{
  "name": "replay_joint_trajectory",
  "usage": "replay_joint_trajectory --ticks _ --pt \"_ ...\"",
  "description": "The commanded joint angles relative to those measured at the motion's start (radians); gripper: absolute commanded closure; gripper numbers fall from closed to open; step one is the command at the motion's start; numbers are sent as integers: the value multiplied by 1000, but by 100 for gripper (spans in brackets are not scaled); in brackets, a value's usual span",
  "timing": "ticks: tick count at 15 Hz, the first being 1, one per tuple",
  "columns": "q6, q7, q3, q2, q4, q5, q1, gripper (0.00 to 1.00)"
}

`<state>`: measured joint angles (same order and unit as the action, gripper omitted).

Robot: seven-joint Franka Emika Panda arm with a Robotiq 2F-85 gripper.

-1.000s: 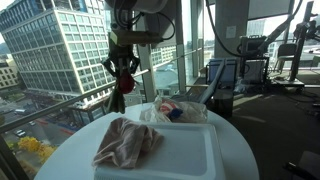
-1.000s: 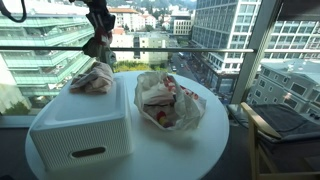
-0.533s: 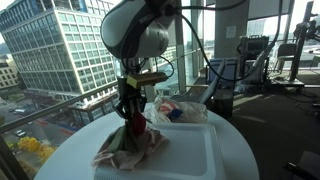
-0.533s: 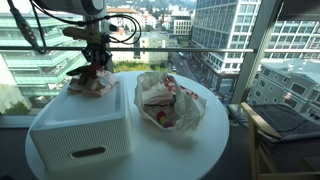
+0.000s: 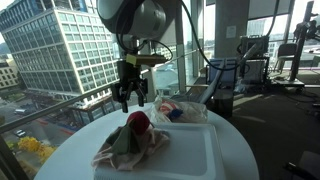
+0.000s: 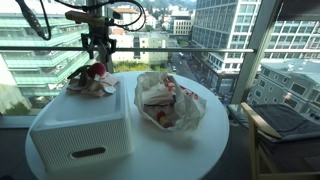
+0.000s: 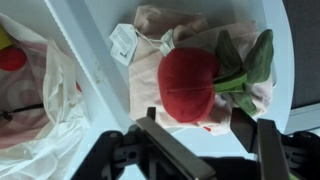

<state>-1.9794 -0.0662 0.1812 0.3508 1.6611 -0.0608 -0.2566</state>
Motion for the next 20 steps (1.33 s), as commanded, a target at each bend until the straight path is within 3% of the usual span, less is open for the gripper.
replay_joint_trajectory --ticks 1,5,11,17,20 --pt "71 -20 -24 -44 -50 14 30 0" --pt "11 -155 -109 -33 -10 137 60 0" --pt "-188 -380 -229 77 85 308 87 0" --pt "-308 -481 -273 225 58 301 77 0" --pt "-441 -536 -302 283 47 303 68 0"
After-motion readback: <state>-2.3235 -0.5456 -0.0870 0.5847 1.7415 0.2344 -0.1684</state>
